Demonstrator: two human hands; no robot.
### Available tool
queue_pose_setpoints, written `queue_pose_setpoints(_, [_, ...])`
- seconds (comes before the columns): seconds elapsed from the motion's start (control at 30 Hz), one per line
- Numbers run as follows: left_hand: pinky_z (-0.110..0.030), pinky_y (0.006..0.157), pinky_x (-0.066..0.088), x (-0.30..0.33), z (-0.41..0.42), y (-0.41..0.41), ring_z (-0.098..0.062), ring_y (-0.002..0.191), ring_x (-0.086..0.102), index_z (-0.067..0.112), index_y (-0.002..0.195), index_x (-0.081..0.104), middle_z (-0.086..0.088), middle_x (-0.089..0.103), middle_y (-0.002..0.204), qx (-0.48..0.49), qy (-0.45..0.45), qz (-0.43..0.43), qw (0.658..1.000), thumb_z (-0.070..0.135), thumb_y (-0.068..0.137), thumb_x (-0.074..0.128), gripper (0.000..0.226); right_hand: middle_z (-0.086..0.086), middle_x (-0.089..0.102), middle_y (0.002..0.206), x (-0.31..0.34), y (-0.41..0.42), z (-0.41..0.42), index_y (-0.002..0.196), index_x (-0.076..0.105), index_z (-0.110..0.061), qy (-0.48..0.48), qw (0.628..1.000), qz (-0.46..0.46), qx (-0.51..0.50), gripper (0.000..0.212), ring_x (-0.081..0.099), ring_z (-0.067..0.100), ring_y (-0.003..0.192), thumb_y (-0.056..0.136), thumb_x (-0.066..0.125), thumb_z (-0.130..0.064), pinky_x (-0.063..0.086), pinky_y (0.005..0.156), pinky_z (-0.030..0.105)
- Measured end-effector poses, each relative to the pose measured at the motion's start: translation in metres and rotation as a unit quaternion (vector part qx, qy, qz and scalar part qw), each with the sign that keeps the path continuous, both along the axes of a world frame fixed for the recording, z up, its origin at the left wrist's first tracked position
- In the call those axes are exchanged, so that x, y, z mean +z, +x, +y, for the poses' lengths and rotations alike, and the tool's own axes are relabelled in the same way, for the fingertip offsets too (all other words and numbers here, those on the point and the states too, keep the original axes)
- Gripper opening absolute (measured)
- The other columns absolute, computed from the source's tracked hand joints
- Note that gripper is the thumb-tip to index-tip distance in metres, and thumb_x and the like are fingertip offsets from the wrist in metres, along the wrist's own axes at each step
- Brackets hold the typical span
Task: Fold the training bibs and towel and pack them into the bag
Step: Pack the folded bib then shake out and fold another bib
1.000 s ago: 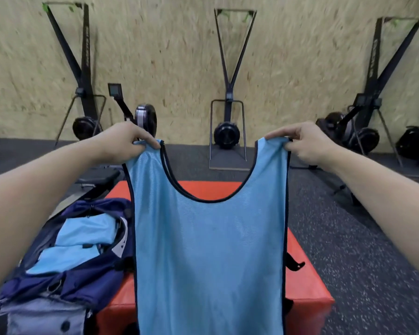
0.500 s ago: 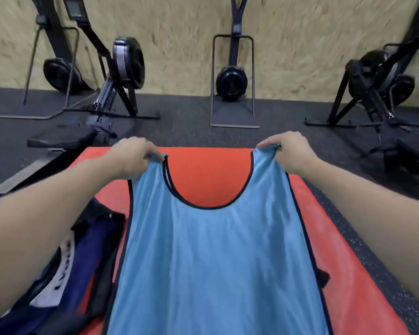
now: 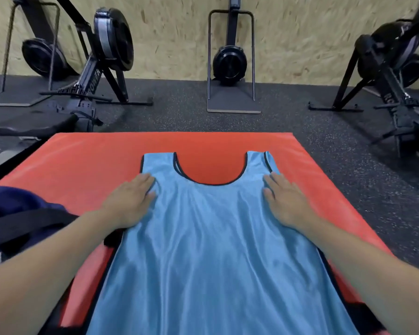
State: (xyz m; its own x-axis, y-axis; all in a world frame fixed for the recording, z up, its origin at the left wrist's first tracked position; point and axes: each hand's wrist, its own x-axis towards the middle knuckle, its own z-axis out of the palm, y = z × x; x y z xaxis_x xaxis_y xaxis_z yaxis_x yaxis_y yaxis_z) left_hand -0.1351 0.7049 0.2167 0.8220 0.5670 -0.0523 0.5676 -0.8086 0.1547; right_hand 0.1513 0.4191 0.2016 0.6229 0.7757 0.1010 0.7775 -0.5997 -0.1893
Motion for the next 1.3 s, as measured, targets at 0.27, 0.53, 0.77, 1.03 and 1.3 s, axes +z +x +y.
queue_pose_setpoints(0.27, [-0.042, 0.122, 0.011, -0.008, 0.046, 0.036, -0.013, 0.153, 0.011, 0.021, 0.157, 0.024, 0.003, 0.014, 0.167, 0.014, 0.04, -0.014, 0.999, 0.046, 0.105, 0.021, 0.058, 0.005, 0.031, 0.16, 0.011, 0.051, 0.044, 0.146, 0.041, -0.017, -0.008, 1.0, -0.017, -0.005, 0.045, 0.02, 0.021, 0.15, 0.108, 0.026, -0.035, 0.017, 0.118, 0.044])
queue_pose_setpoints(0.53, [-0.033, 0.124, 0.009, 0.0, -0.033, 0.01, -0.019, 0.154, 0.013, 0.008, 0.156, 0.026, -0.009, 0.019, 0.165, -0.024, 0.028, -0.072, 0.997, 0.043, 0.099, 0.015, 0.068, 0.005, 0.013, 0.167, 0.019, -0.126, 0.112, 0.158, 0.02, -0.013, 0.031, 0.986, 0.025, 0.159, 0.058, 0.006, 0.018, 0.154, 0.107, 0.028, -0.04, -0.001, 0.124, 0.041])
queue_pose_setpoints(0.77, [-0.038, 0.125, 0.009, -0.027, -0.035, 0.0, -0.013, 0.154, 0.007, 0.016, 0.159, 0.021, 0.0, 0.014, 0.167, 0.005, 0.019, -0.096, 0.995, 0.06, 0.089, -0.002, 0.085, -0.005, -0.001, 0.168, 0.007, -0.091, 0.08, 0.161, 0.006, -0.021, -0.038, 0.997, 0.047, 0.057, 0.062, -0.006, 0.011, 0.154, 0.106, 0.019, -0.047, -0.007, 0.124, 0.04])
queue_pose_setpoints(1.03, [-0.036, 0.126, 0.004, -0.026, -0.039, 0.003, -0.012, 0.154, 0.003, 0.019, 0.16, 0.017, 0.001, 0.009, 0.168, 0.007, 0.034, -0.097, 0.995, 0.05, 0.094, 0.004, 0.074, 0.004, 0.012, 0.167, 0.016, -0.054, 0.031, 0.159, 0.015, -0.015, 0.013, 0.995, 0.033, -0.097, 0.064, 0.01, 0.027, 0.153, 0.103, 0.02, -0.046, 0.008, 0.124, 0.043])
queue_pose_setpoints(1.3, [-0.032, 0.124, -0.001, -0.025, -0.04, 0.001, -0.008, 0.154, 0.001, 0.021, 0.16, 0.016, 0.004, 0.008, 0.167, 0.01, 0.035, -0.095, 0.995, 0.048, 0.101, 0.009, 0.065, -0.005, -0.003, 0.168, 0.001, -0.163, 0.068, 0.161, 0.005, -0.02, -0.007, 0.997, 0.024, 0.077, 0.065, -0.008, 0.011, 0.154, 0.105, 0.02, -0.049, -0.009, 0.124, 0.04])
